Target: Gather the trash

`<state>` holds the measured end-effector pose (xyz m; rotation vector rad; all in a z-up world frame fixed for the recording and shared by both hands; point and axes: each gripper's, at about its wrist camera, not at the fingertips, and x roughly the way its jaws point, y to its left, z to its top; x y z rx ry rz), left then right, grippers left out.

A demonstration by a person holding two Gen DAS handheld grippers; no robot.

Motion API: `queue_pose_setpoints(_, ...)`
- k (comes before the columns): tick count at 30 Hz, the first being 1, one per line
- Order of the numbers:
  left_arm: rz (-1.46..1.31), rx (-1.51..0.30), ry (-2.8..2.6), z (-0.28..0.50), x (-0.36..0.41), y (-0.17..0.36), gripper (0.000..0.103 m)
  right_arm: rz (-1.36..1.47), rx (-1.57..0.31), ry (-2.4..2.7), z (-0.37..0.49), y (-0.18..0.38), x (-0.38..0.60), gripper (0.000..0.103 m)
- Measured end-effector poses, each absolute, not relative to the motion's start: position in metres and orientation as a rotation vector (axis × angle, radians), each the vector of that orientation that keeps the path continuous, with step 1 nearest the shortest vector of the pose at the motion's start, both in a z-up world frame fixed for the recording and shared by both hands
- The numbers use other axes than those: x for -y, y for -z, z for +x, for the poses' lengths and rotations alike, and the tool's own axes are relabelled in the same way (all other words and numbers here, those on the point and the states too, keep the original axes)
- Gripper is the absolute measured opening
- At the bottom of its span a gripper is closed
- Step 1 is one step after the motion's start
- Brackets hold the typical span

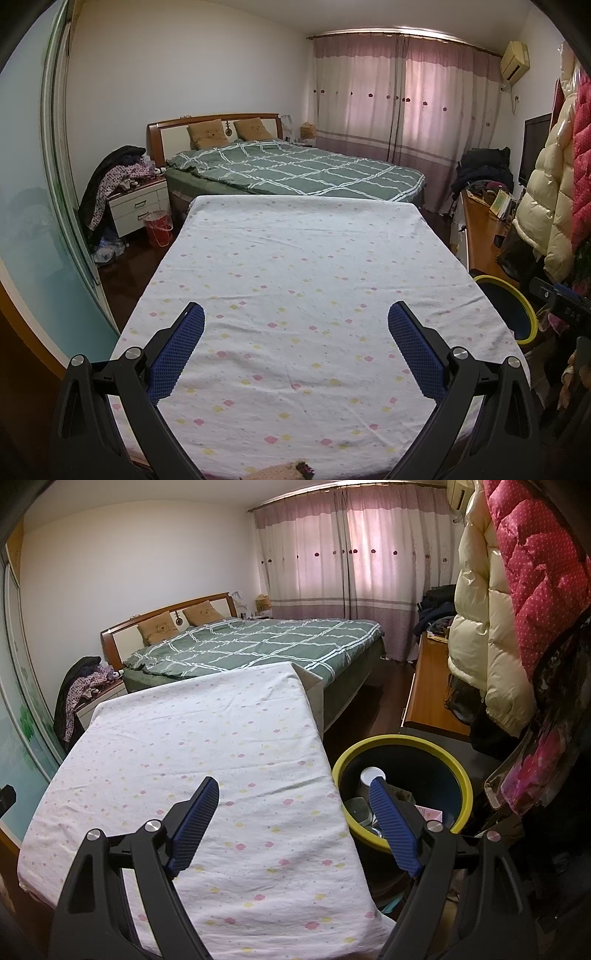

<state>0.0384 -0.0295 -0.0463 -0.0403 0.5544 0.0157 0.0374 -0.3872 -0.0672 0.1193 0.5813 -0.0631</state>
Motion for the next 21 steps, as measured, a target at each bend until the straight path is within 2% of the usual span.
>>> queue_pose_setpoints(13, -0.055, -0.570, 0.007, 0.047, 0.027, 0.050, 0.098, 0.116, -0.589, 0.046, 0.045, 0.068, 0.384, 0.079)
queue_pose_setpoints(18, -0.045, -0.628, -0.022, 0.090, 0.016, 0.063, 0.098, 0.100, -0.605, 0.000, 0.079, 0.072, 0.369, 0.095)
queue_pose_setpoints(21, -0.034, -0.696, -0.064, 0.134, 0.002, 0.084, 0.098, 0.097, -0.663, -0.051, 0.114, 0.085, 0.354, 0.096)
